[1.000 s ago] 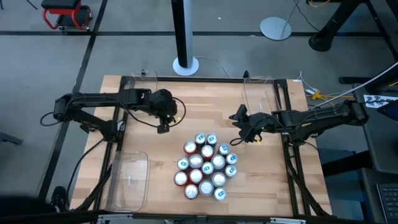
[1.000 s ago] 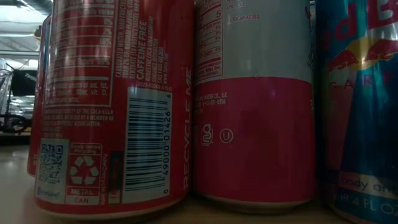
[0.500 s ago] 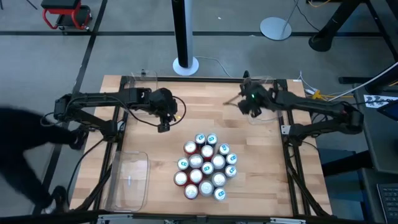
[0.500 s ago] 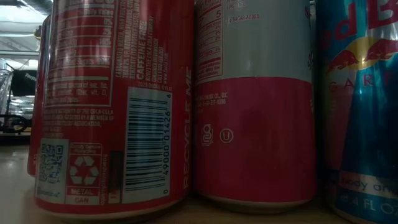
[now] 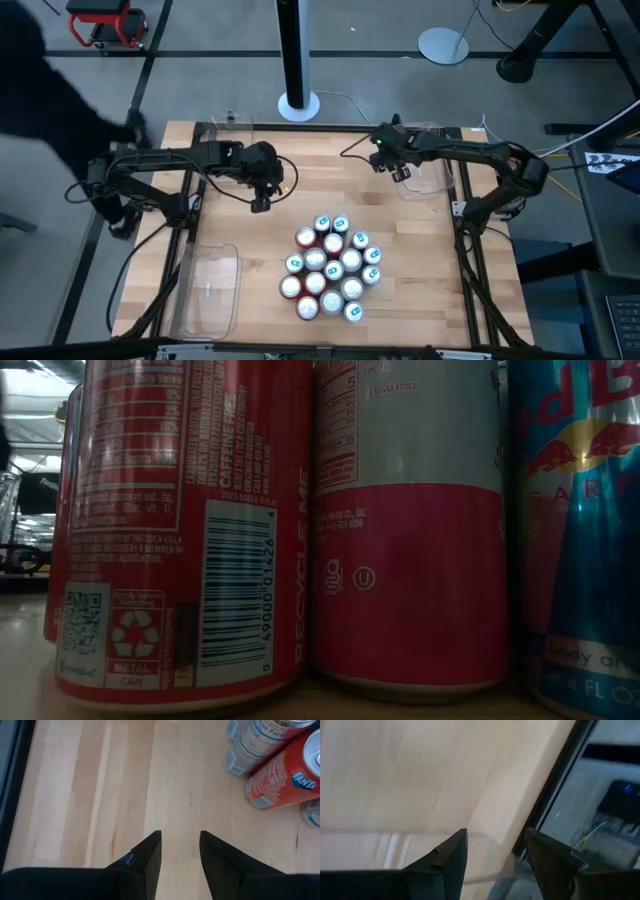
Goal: Sort soda cans
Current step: Move the transparent bins into the top middle
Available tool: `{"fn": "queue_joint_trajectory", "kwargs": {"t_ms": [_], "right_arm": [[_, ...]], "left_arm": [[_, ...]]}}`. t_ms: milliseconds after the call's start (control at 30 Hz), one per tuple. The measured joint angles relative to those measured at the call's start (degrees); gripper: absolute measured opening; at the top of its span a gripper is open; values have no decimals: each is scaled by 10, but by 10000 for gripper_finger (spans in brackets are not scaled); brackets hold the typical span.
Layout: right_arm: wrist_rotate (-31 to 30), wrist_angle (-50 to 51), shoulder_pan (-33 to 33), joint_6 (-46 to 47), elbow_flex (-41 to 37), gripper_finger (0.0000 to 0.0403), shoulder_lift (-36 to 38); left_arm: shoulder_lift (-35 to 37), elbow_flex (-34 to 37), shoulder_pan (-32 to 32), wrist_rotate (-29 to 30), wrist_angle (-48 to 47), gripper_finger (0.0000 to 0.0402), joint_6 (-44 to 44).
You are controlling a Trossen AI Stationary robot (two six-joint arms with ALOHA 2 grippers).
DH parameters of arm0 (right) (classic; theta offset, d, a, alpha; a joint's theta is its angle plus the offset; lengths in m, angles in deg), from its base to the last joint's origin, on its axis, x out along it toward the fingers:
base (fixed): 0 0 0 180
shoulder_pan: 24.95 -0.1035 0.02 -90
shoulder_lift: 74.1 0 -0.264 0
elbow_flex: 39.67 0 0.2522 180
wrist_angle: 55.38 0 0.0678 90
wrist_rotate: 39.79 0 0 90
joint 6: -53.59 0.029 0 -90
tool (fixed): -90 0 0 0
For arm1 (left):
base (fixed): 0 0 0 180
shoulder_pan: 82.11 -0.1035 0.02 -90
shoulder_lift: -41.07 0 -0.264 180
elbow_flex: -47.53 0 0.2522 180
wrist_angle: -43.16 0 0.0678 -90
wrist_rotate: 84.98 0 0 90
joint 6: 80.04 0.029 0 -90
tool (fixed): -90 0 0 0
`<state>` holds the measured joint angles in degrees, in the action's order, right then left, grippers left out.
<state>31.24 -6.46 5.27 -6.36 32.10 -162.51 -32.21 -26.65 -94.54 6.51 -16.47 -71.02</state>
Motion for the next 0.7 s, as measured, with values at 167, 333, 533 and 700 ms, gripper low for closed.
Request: {"fn": "queue_joint_trajectory", "kwargs": {"t_ms": [167,333,533,700], "right_arm": [[2,35,19,18,20,198,-29],[3,43,34,26,20,198,-33],[-13,78,48,28,20,198,-33],[-43,87,48,28,20,198,-32]], "left_arm": [[0,0,0,0,-3,125,-2],[0,0,0,0,-3,125,-3],[0,0,0,0,-3,125,-3],[0,0,0,0,-2,125,-2]]}}
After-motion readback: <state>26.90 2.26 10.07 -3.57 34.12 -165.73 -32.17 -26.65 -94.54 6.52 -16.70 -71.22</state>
